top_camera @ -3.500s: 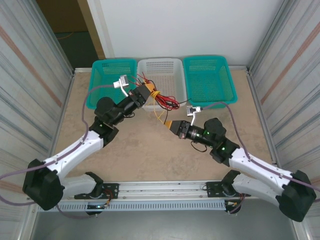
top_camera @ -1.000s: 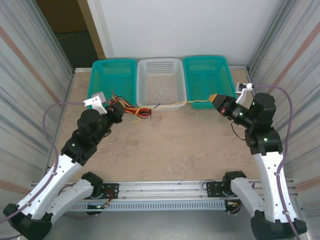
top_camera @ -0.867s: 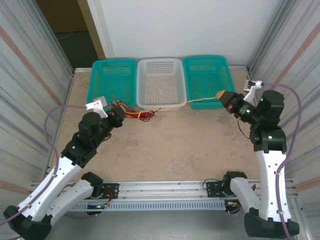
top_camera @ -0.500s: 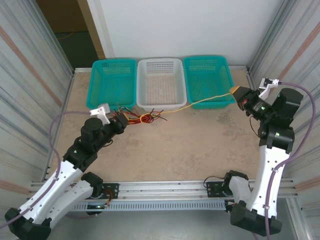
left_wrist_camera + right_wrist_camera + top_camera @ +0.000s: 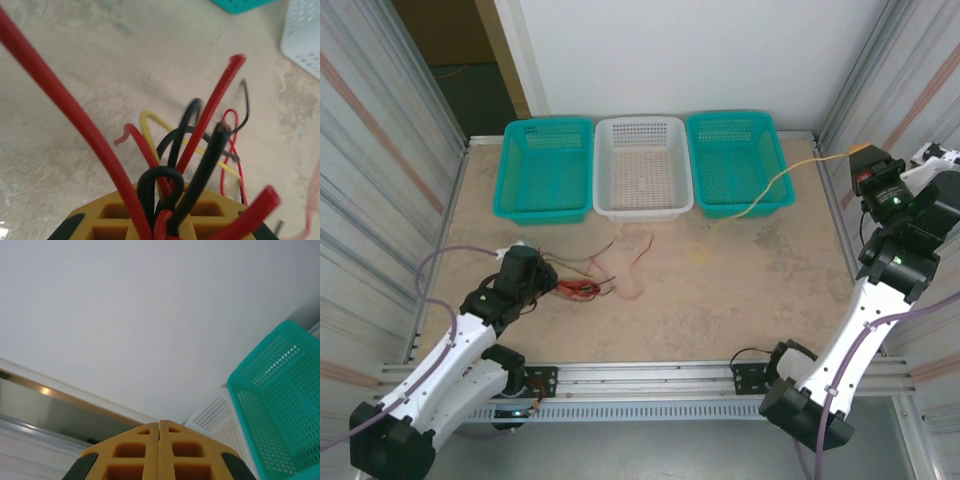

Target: Untangle the cables

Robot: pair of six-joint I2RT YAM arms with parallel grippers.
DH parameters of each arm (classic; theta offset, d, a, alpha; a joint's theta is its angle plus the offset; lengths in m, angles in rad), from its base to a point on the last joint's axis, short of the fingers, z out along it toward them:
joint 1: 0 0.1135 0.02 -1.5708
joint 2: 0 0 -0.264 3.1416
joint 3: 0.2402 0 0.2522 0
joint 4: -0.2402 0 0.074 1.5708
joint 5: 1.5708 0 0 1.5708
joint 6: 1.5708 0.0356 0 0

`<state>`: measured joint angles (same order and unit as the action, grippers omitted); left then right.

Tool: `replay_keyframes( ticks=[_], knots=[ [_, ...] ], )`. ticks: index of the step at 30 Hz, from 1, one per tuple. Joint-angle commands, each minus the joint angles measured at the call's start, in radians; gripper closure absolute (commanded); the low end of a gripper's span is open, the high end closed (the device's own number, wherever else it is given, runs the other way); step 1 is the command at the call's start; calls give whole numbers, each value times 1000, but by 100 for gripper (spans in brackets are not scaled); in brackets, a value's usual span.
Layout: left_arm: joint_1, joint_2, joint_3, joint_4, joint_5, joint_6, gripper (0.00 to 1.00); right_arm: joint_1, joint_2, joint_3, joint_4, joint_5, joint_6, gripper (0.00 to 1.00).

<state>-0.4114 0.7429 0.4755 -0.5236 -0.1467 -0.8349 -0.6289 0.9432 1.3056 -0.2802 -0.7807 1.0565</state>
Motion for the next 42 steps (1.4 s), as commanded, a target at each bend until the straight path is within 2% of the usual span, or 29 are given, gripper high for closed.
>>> replay_keyframes(
  ticks=[1,4,7,13,14,17,18,20,24,32,37,42],
  knots=[
    [3,-44,-11,65,45,20,100,-5,10,52,73,18,34,100],
    [-7,-56,-28,135,100,24,100,-4,32,95,41,16,13,100],
    [-50,14,-6,160,123,62,100,0,69,163,-9,39,-32,100],
    [-217,175,25,401,214,68,100,66,168,283,-71,111,-94,100],
    [-245,202,34,442,217,63,95,87,184,298,-75,136,-108,100],
    [-308,284,72,528,237,49,52,139,245,351,-82,200,-134,100],
    [-318,310,92,536,242,45,42,154,273,373,-81,212,-136,100],
    [-323,347,132,514,250,37,32,179,321,415,-79,238,-140,100],
    [-323,355,173,463,252,45,22,234,419,500,-71,328,-178,100],
    [-303,274,198,352,214,69,18,346,597,561,55,547,-238,100],
    [-260,233,206,268,220,97,19,411,741,668,79,618,-278,100],
    [-196,192,189,252,268,84,20,460,826,625,165,703,-315,100]
  ],
)
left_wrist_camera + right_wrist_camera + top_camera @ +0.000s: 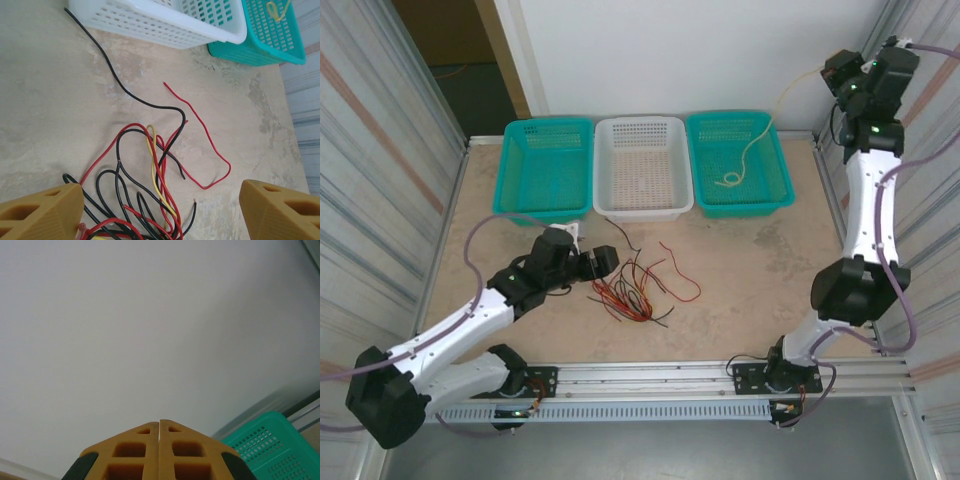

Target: Untangle the cables

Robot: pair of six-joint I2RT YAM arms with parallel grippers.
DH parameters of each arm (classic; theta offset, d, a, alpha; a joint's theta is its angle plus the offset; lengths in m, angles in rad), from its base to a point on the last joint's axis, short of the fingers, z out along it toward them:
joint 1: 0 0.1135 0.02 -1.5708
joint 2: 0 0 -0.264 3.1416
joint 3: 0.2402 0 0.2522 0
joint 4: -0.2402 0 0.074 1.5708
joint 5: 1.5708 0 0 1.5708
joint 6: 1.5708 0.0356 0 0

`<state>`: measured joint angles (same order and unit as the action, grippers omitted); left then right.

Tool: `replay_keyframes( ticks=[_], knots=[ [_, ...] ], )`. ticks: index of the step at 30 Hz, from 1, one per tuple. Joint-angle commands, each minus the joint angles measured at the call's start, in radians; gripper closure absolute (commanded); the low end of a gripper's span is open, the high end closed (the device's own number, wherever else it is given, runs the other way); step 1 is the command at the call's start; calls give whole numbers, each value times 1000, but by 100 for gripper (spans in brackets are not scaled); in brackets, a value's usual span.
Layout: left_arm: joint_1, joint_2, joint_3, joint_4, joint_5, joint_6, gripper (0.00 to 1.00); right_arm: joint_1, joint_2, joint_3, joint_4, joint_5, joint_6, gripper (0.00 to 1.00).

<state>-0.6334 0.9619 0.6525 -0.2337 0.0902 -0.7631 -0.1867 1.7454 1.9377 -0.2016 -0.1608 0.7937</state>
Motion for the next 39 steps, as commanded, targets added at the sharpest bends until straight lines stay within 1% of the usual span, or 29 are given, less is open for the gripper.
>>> replay_keyframes(
  ticks=[1,7,10,11,14,17,19,22,26,30,33,36,39],
  knots=[
    [36,-31,8,-36,41,10,21,21,44,-3,95,89,-51,100],
    [52,-27,-8,-36,60,5,21,33,146,64,125,90,-32,100],
    [60,-2,-7,-32,71,2,20,40,173,63,136,94,-12,100],
    [64,10,-7,-28,77,-1,20,42,184,64,127,93,-4,98],
    [70,35,-8,-9,96,-12,20,43,212,58,107,63,7,99],
    [70,41,-10,-4,107,-11,23,37,225,79,62,25,10,99],
    [71,38,-10,-9,107,-6,25,26,221,111,5,-11,8,100],
    [72,34,-10,-12,113,-4,26,4,205,175,-103,-71,-7,99],
    [72,38,-11,-5,120,-5,27,-39,190,259,-241,-211,4,98],
    [73,57,1,-12,127,-1,28,-66,229,395,-465,-312,-13,97],
    [73,74,5,-15,136,-1,29,-68,239,423,-556,-335,-42,97],
    [72,90,9,-17,146,-2,29,-66,248,419,-593,-320,-64,96],
    [73,106,9,-15,155,-2,30,-71,287,433,-608,-340,-53,96]
  ],
)
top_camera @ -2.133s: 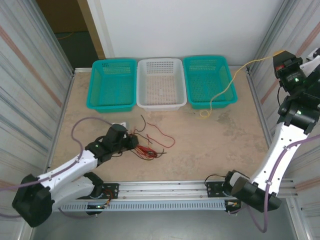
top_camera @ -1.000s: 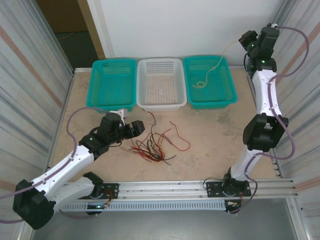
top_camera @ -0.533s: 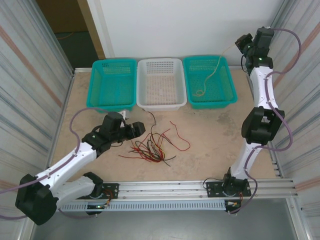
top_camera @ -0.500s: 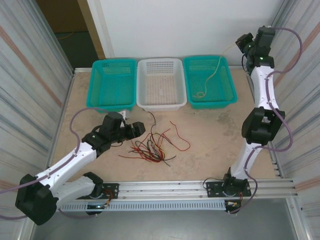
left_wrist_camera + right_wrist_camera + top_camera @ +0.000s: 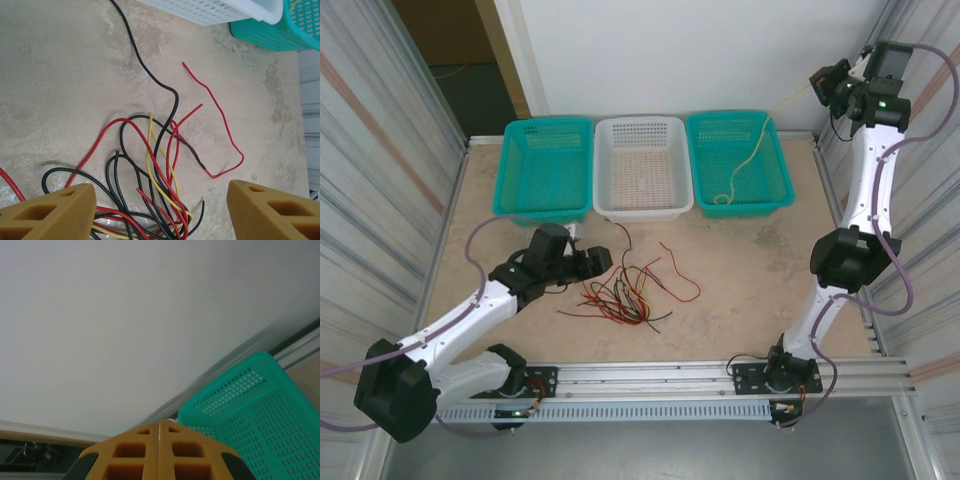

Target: Untangle the cables

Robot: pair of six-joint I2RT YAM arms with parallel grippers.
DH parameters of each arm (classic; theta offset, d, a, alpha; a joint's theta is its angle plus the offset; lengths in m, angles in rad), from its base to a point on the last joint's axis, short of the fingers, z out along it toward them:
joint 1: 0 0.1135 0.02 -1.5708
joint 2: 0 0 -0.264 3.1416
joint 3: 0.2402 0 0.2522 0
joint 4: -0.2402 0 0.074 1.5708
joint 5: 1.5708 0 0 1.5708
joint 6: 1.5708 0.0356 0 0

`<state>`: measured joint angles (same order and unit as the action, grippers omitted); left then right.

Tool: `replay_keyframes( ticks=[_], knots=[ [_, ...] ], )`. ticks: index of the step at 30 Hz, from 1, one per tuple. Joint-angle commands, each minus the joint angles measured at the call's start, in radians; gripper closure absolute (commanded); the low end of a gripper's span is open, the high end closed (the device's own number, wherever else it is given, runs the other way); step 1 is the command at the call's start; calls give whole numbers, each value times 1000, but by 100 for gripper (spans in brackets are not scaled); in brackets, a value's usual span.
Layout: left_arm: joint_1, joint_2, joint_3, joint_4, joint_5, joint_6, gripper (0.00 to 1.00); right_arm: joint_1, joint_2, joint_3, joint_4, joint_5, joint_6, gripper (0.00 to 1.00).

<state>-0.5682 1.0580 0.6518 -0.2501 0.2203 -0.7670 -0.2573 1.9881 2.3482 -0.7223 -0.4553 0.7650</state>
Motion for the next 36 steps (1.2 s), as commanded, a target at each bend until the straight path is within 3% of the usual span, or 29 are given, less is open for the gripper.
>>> replay_keyframes(
  ticks=[1,4,9,12,13,14,19,23,29,36],
  knots=[
    [7,14,9,2,26,1,30,0,62,33,-93,-54,-24,95],
    [7,33,11,7,26,-1,30,9,127,76,-111,-71,-21,93],
    [7,73,22,11,19,-6,27,31,242,147,-108,-91,-31,64],
    [8,91,36,8,14,-5,27,38,289,193,-121,-78,-39,54],
    [8,94,38,9,12,-6,27,39,293,193,-116,-78,-40,38],
    [8,94,39,11,11,-9,27,41,295,194,-114,-76,-47,30],
    [8,80,37,13,8,-18,27,61,275,200,-158,-53,-109,28],
    [9,54,35,4,5,-17,28,98,185,167,-287,32,-219,35],
    [8,13,32,-12,20,-22,33,267,-221,-359,-171,222,-353,35],
    [-1,7,16,4,68,-48,41,604,-655,-998,-23,348,-322,32]
  ],
)
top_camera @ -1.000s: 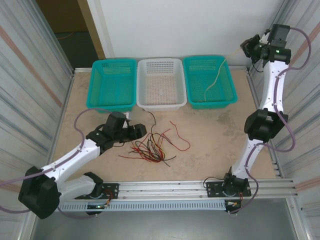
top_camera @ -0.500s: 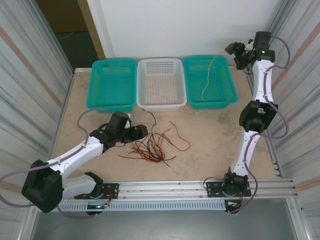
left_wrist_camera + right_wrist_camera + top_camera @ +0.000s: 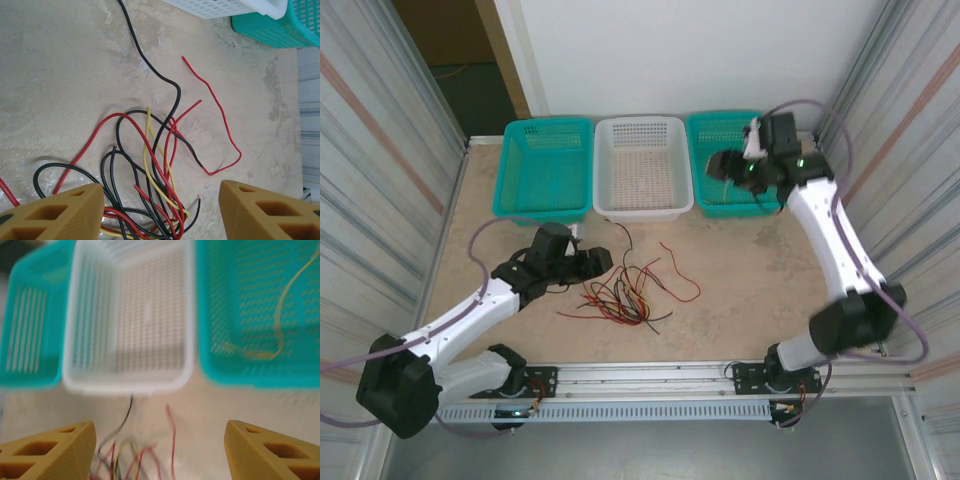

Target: Untangle the cables

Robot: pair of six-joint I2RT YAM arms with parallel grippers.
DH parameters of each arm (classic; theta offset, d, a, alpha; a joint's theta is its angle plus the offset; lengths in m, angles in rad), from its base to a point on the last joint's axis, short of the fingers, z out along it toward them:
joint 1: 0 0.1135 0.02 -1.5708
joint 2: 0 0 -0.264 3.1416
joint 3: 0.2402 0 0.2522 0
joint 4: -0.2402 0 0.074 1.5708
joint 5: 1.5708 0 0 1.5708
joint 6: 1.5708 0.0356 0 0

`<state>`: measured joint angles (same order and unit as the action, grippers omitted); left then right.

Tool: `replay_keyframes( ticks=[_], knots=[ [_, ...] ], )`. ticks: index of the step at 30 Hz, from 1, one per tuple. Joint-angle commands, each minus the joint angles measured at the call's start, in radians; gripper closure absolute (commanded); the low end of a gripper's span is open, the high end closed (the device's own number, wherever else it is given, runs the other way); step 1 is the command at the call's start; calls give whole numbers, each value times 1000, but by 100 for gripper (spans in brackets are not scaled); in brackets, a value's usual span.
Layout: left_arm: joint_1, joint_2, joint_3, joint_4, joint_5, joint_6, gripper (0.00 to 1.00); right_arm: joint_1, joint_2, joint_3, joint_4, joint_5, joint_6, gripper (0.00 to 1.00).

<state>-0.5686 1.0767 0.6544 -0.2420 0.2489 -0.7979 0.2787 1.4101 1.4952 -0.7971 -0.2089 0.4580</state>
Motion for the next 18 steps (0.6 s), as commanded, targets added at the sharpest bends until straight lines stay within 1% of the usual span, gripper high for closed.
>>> replay_keyframes(
  ticks=[1,3,5,8,12,15,18],
  knots=[
    [-1,-6,13,1,48,-20,44,113,-110,-203,57,122,-1,33],
    [-2,7,15,13,69,-20,47,208,-160,-328,75,153,41,34],
    [-4,21,17,24,80,-21,48,277,-178,-420,90,180,68,35],
    [-5,49,20,53,101,-29,49,353,-147,-493,90,200,90,36],
    [-19,109,44,78,116,-25,46,428,-44,-488,86,251,61,35],
    [-45,161,78,88,112,-21,45,432,67,-437,77,281,26,35],
    [-84,206,119,92,91,-7,45,432,173,-388,87,283,-3,39]
  ],
)
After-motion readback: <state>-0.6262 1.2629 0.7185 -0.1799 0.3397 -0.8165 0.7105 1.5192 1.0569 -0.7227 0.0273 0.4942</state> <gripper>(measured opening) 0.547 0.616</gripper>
